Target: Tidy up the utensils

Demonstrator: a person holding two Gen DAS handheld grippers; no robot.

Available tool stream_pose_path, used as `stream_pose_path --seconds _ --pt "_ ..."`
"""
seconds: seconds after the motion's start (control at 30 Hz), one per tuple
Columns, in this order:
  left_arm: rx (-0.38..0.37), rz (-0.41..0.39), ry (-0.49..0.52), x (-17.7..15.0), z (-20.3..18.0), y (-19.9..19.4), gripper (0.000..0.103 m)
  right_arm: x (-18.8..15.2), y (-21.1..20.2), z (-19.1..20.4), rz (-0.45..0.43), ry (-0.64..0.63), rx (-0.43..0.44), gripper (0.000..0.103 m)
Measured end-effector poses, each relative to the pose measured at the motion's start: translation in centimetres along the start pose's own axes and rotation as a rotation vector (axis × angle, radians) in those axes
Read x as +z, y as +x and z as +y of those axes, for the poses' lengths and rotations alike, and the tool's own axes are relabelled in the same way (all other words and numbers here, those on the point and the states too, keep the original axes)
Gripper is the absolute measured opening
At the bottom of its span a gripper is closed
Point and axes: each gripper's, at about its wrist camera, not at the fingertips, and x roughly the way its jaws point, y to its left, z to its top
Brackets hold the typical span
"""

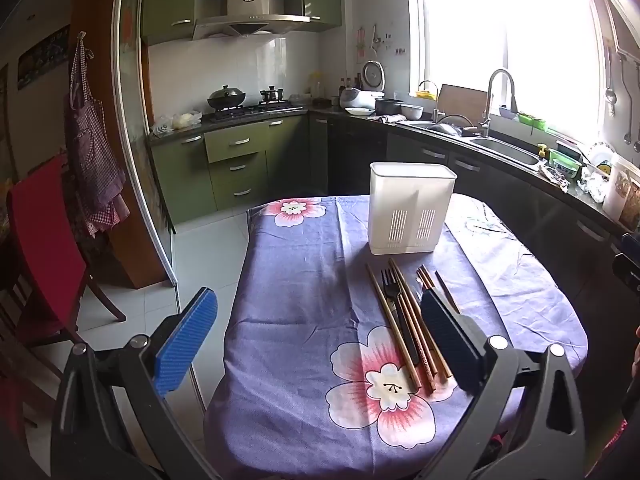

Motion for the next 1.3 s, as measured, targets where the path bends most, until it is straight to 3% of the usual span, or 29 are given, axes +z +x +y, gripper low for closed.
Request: stream_pose_path --seconds 1.3 --pt "0.004 0.011 -0.004 0.23 0.06 0.77 0.097 -0.01 0.61 -0.04 0.007 0.002 0.004 0.099"
